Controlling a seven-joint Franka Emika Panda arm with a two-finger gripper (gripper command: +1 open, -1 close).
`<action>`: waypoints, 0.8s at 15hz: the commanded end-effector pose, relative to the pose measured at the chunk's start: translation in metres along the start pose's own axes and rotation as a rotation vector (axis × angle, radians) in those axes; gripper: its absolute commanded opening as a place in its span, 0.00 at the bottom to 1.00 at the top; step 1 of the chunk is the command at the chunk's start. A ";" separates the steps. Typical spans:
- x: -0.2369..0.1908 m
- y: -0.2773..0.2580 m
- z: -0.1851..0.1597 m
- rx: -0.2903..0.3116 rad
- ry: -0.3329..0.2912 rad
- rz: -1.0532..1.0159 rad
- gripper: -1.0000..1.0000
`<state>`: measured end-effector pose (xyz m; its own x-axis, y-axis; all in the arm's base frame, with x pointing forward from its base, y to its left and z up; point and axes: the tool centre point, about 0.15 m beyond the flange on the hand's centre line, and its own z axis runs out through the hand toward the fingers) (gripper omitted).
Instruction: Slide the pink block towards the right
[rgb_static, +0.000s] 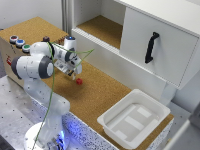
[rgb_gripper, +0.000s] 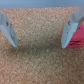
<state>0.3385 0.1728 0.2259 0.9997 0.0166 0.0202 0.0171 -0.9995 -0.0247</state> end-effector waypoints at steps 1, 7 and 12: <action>0.020 0.014 0.020 0.042 -0.040 -0.077 0.00; 0.029 0.037 0.018 0.056 -0.040 -0.066 0.00; 0.026 0.065 0.022 0.043 -0.046 -0.017 0.00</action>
<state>0.3580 0.1387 0.2134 0.9990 0.0453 0.0057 0.0456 -0.9972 -0.0596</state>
